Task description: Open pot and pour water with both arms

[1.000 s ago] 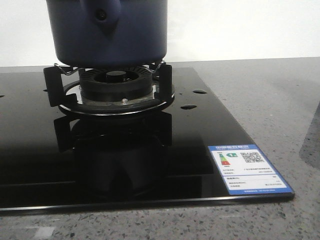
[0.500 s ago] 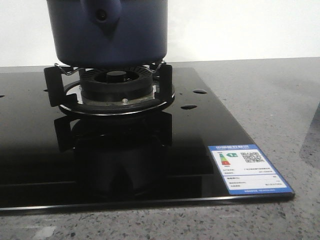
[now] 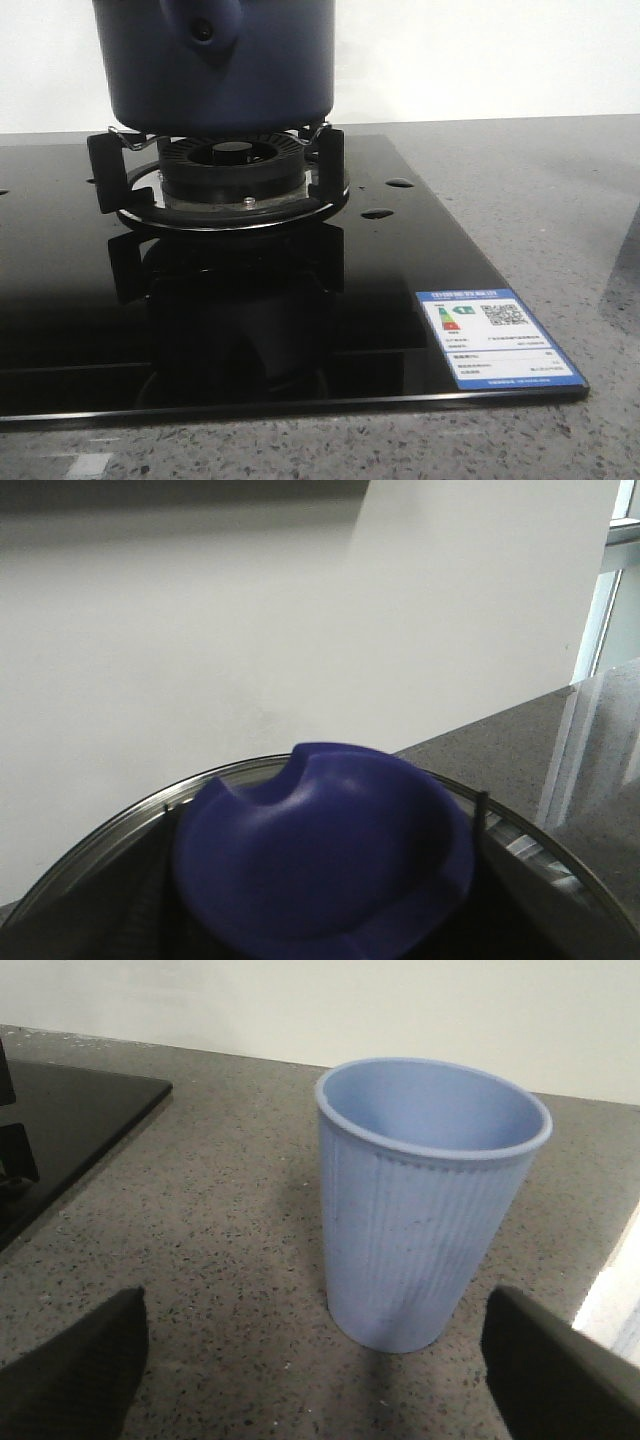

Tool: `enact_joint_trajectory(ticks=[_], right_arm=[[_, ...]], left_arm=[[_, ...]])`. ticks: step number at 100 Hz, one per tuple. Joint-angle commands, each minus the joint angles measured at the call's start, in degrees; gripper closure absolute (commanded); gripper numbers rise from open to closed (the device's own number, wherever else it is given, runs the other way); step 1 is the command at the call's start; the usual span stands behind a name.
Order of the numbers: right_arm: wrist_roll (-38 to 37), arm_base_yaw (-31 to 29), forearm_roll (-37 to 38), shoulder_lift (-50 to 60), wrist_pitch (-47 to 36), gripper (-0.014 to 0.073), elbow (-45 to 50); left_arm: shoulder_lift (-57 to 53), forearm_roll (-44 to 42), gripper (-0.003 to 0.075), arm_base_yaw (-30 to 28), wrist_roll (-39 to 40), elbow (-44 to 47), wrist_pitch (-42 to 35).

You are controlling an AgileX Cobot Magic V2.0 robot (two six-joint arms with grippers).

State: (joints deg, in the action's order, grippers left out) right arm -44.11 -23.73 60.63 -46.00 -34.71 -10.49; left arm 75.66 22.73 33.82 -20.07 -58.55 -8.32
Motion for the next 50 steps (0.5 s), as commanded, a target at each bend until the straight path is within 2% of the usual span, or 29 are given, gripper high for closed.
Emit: enact_joint_trajectory(ticks=[1,50], right_arm=[[-0.05,0.07,-1.13,0.47,-2.87,-0.0018,-1.23],[-0.05,0.76,-1.00,0.47,-2.87,-0.0018,-1.23]], left_arm=[[0.04,0.23,0.0334,1.00,0.02,-1.99,-8.88],[5.24,0.23,0.0334,1.00,0.02,-1.99,-11.26]])
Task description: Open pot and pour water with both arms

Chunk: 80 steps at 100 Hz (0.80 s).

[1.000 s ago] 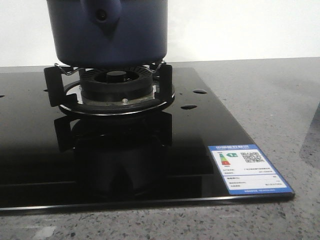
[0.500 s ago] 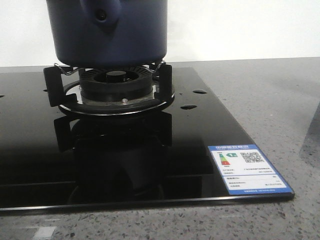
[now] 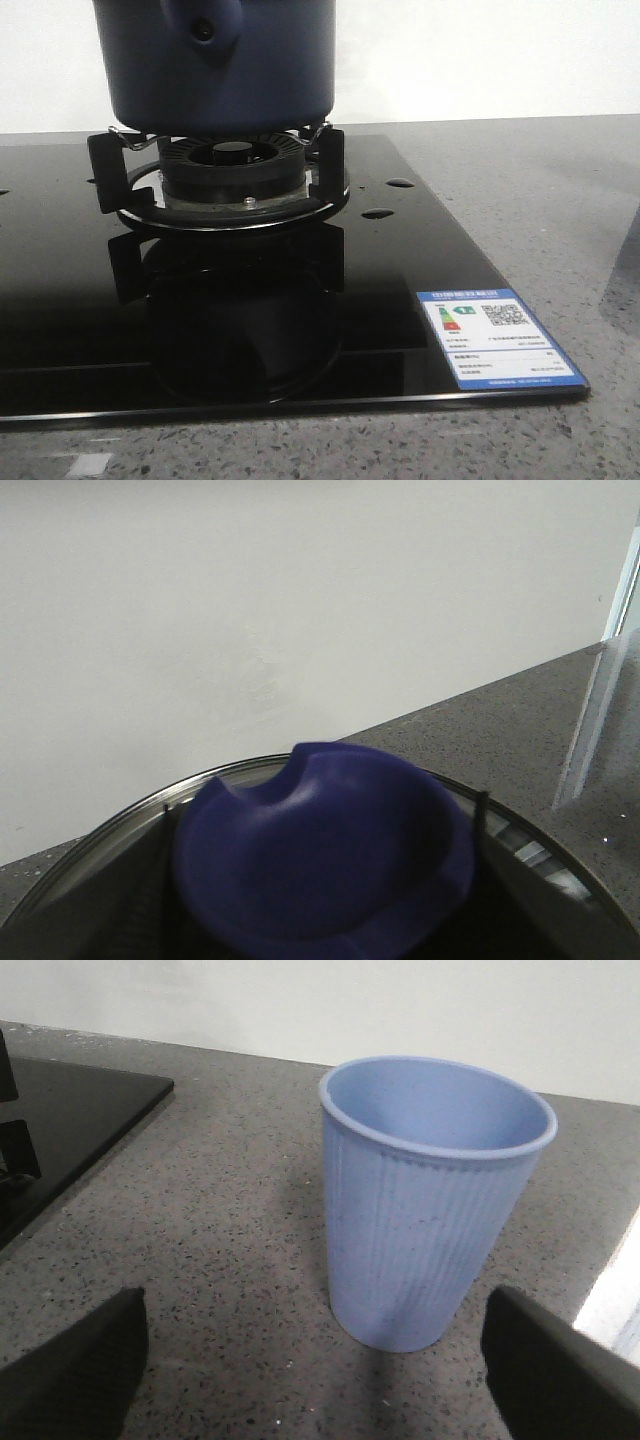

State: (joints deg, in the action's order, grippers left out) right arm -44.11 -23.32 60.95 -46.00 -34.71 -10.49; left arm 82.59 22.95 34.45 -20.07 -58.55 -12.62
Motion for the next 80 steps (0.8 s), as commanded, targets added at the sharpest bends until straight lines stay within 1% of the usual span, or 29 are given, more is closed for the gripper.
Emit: enact_joint_trajectory(ticks=[1,39,70,80], right_arm=[[-0.05,0.34,-1.32,0.47,-2.87,-0.0018,-1.23],[-0.05,0.34,-1.23,0.47,-2.87,-0.0018,-1.23],[-0.05,0.34,-1.23,0.47,-2.78,-0.0018,-1.23],[-0.05,0.34,-1.23,0.47,-2.78,-0.0018,-1.23]], left_arm=[[-1.57,0.01,0.0334,0.37,0.02,-1.99,-7.17],[-0.51,0.01,0.0334,0.37,0.02,-1.99,-7.11],[-2.97,0.01,0.0334,0.37,0.02,-1.99,-7.11],[-2.97,0.01,0.0334,0.37,0.02,-1.99,-6.02]])
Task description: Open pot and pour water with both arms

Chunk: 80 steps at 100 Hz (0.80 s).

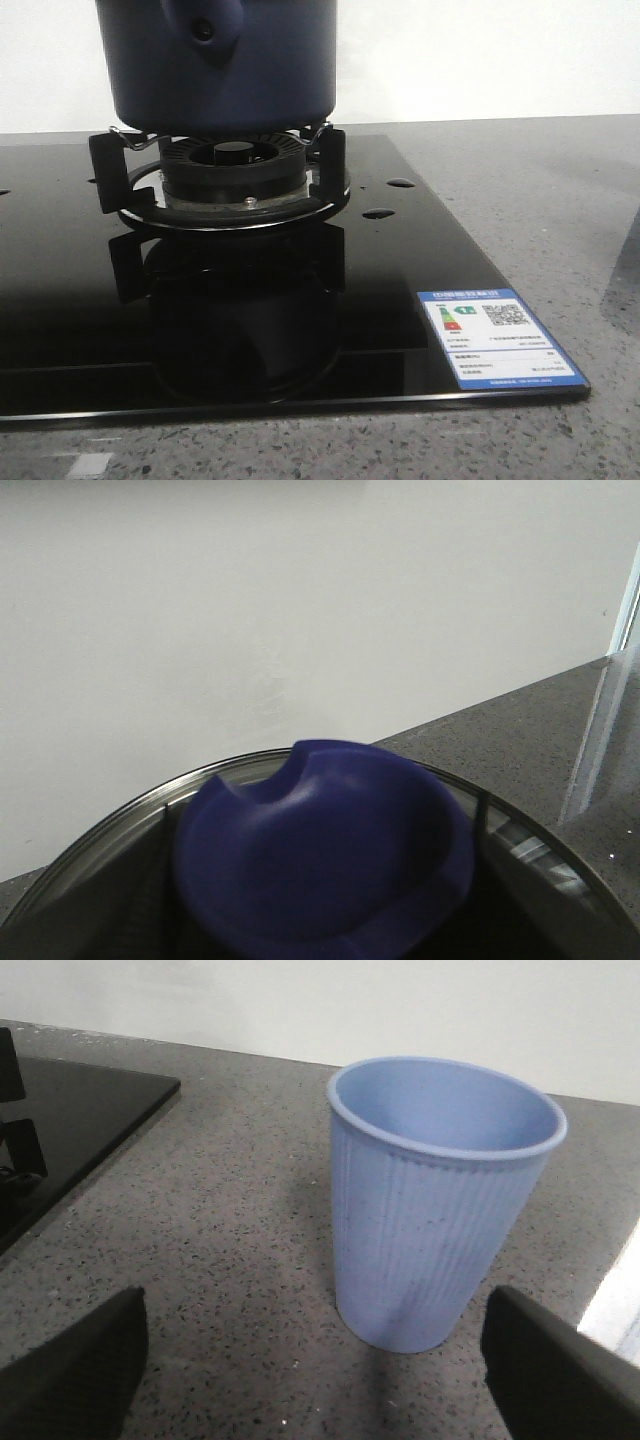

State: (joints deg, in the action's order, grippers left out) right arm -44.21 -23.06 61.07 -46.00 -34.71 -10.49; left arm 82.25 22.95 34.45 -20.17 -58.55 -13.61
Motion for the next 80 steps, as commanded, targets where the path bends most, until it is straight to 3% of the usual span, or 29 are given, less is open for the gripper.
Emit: enact_joint_trajectory(ticks=[1,69,80], right_arm=[[0.05,0.08,-1.35,0.47,-2.78,-0.0018,-1.23],[0.05,0.70,-1.32,0.47,-2.64,-0.0018,-1.23],[0.05,0.70,-1.23,0.47,-2.64,-0.0018,-1.23]], left_arm=[[-2.62,0.01,0.0334,0.37,0.12,-1.99,-5.03],[-2.17,0.01,0.0332,0.37,0.12,-1.99,-0.98],[-2.17,-0.35,0.0274,0.37,0.12,-1.99,-0.98]])
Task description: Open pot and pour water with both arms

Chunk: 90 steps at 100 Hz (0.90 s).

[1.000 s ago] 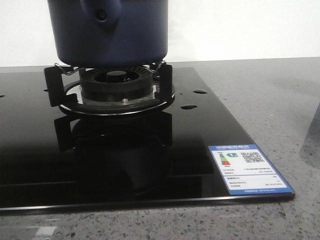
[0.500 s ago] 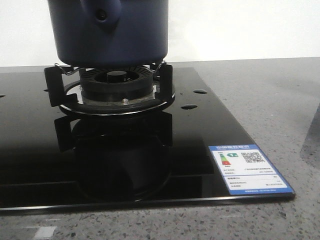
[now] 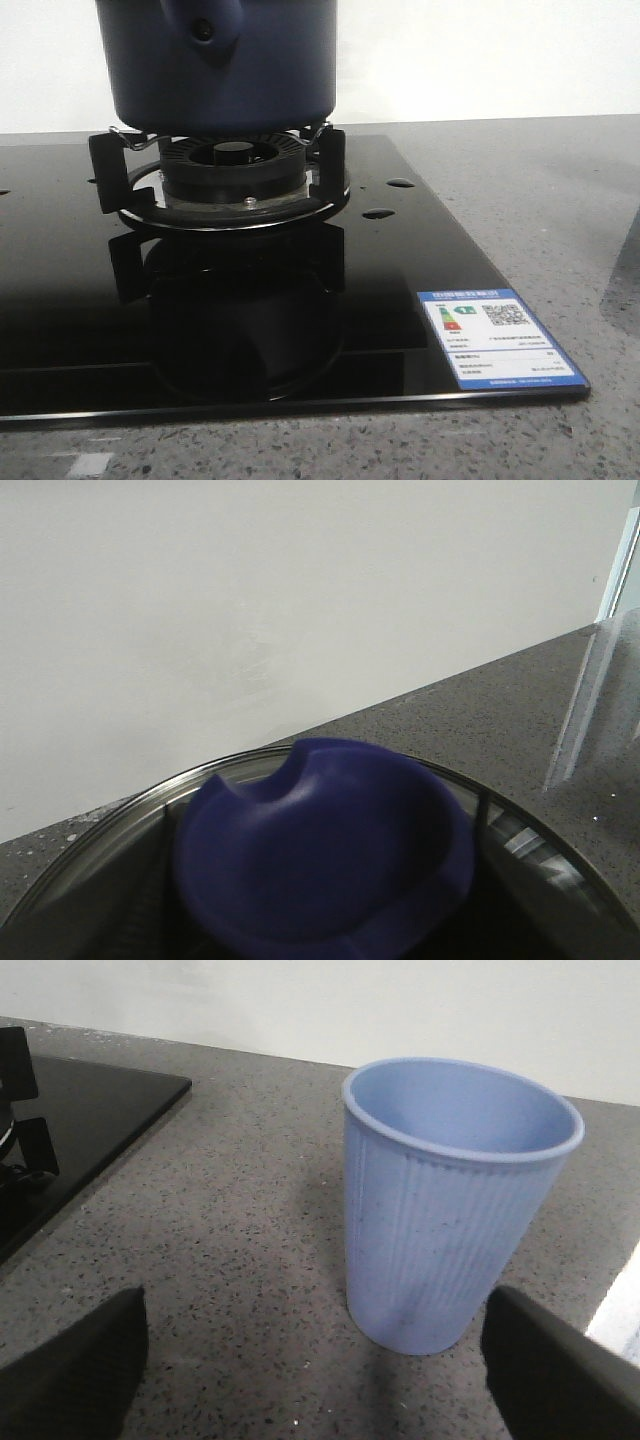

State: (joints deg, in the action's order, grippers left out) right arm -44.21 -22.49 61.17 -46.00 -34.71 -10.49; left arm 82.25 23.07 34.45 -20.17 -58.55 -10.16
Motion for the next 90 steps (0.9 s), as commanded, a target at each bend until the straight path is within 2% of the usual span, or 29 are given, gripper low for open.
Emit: enact_joint_trajectory(ticks=[1,6,13,37,52,59,66,76,85,86,90], right_arm=[[0.05,0.13,-1.33,0.47,-2.64,-0.0018,-1.23],[0.05,0.13,-1.33,0.47,-2.64,-0.0018,-1.23],[0.05,0.13,-1.33,0.47,-2.54,-0.0018,-1.23],[0.05,0.13,-1.33,0.47,-2.64,-0.0018,-1.23],[0.05,0.91,-1.43,0.47,-6.01,-0.0011,-1.23],[0.05,2.57,-1.58,0.47,-7.34,0.0036,-1.47],[0.05,4.28,-2.15,0.47,-8.96,0.0143,-1.47],[0.05,5.09,-2.19,0.47,-13.88,0.0387,-1.47],[0.05,5.09,-2.41,0.47,-19.90,0.0667,-1.93],[-0.10,5.09,-2.41,0.47,-20.02,0.0668,-2.17],[-0.40,5.15,-2.41,0.47,-19.70,0.0645,-3.06]], left_arm=[[-2.17,-0.60,0.0266,0.37,0.12,-1.99,-4.43],[-2.17,-0.60,0.0199,0.37,0.12,-1.99,-4.43],[-2.37,-0.60,0.0146,0.37,0.12,-1.99,-4.43],[-6.43,-0.60,0.0146,0.37,0.12,-1.99,-4.43],[-11.34,-0.60,0.0167,-0.30,-0.01,-1.99,-3.72],[-13.82,-0.60,0.0227,-1.47,-0.01,-1.99,-2.76],[-16.32,-0.60,0.0332,-3.26,-0.01,-1.99,-1.48],[-19.87,-0.85,0.0548,-6.42,-0.01,-1.99,1.00],[-22.64,-2.98,0.0722,-9.52,-0.01,-1.99,4.23],[-23.12,-3.36,0.0743,-9.98,-0.01,-1.99,4.73],[-24.50,-4.34,0.0741,-11.06,-0.01,-1.99,6.06]])
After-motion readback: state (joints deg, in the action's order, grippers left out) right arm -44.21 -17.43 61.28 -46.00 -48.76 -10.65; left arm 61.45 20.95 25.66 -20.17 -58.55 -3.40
